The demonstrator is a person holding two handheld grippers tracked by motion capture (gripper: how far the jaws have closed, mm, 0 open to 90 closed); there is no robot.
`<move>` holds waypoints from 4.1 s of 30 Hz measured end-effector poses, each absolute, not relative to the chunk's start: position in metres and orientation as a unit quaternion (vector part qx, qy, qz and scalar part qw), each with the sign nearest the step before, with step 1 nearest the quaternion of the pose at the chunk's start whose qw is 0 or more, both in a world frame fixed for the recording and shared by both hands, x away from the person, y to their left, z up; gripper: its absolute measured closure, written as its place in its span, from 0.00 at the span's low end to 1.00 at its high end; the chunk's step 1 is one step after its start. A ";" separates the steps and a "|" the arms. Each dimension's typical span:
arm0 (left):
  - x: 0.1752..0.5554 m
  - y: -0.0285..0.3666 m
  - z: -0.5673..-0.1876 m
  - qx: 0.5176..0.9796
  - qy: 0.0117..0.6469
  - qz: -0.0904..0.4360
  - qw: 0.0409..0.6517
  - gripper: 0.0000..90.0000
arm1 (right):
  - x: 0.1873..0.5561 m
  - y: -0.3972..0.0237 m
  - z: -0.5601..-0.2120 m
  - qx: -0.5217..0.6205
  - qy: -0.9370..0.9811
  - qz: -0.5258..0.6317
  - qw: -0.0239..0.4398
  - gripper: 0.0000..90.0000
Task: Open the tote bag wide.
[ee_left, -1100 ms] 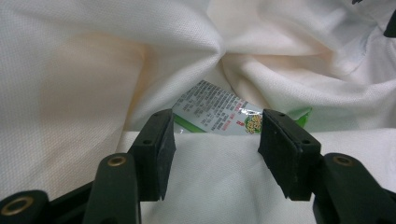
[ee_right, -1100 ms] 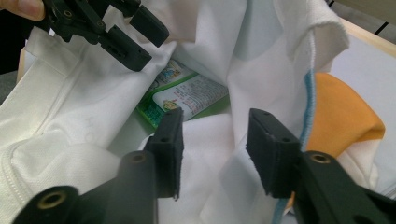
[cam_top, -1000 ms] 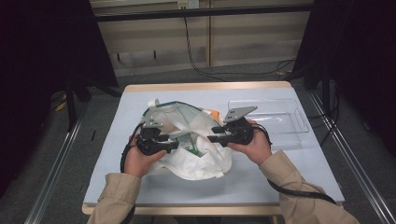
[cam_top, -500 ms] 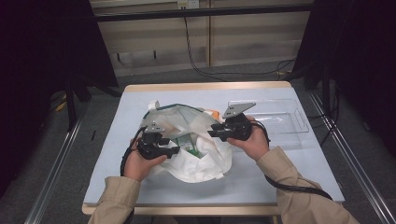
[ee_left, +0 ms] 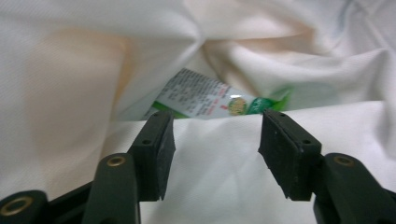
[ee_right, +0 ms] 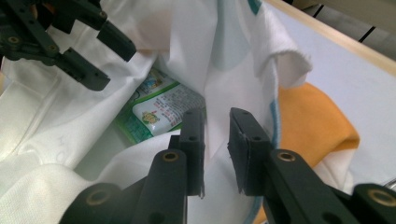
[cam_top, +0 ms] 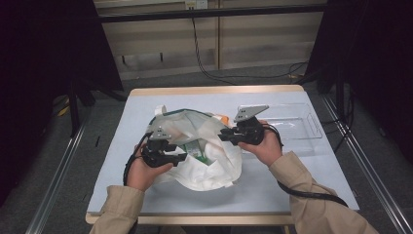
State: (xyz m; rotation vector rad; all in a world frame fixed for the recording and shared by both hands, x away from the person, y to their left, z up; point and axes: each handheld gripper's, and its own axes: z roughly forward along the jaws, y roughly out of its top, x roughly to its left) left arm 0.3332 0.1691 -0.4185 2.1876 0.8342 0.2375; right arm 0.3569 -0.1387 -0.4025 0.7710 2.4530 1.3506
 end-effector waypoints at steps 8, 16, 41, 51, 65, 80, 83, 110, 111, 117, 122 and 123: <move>0.335 0.162 -0.417 0.849 0.335 0.099 0.395 0.75 | 0.363 -0.131 -0.397 0.257 0.840 0.463 0.121 0.91; 0.351 0.139 -0.419 0.861 0.315 0.082 0.391 0.91 | 0.372 -0.123 -0.401 0.262 0.841 0.458 0.119 0.94; 0.332 0.159 -0.434 0.885 0.310 0.038 0.344 1.00 | 0.397 -0.135 -0.408 0.334 0.820 0.437 0.158 1.00; 0.323 0.166 -0.438 0.886 0.313 0.041 0.340 1.00 | 0.400 -0.137 -0.416 0.341 0.817 0.436 0.159 1.00; 0.317 0.170 -0.441 0.883 0.318 0.038 0.344 1.00 | 0.400 -0.138 -0.418 0.348 0.814 0.436 0.160 1.00; 0.315 0.181 -0.441 0.873 0.328 0.041 0.359 1.00 | 0.399 -0.140 -0.418 0.346 0.814 0.440 0.157 1.00; 0.317 0.178 -0.435 0.871 0.324 0.051 0.367 1.00 | 0.397 -0.138 -0.418 0.339 0.818 0.437 0.158 1.00; 0.330 0.161 -0.446 0.884 0.318 0.046 0.340 1.00 | 0.400 -0.135 -0.418 0.334 0.823 0.427 0.167 1.00; 0.330 0.163 -0.445 0.884 0.318 0.042 0.340 1.00 | 0.400 -0.135 -0.419 0.335 0.823 0.426 0.169 1.00; 0.323 0.169 -0.446 0.881 0.323 0.039 0.343 1.00 | 0.400 -0.137 -0.420 0.339 0.822 0.425 0.169 1.00; 0.318 0.170 -0.448 0.885 0.316 0.043 0.338 1.00 | 0.401 -0.138 -0.422 0.341 0.824 0.421 0.168 1.00; 0.318 0.171 -0.448 0.886 0.317 0.045 0.335 1.00 | 0.401 -0.138 -0.422 0.342 0.823 0.420 0.168 1.00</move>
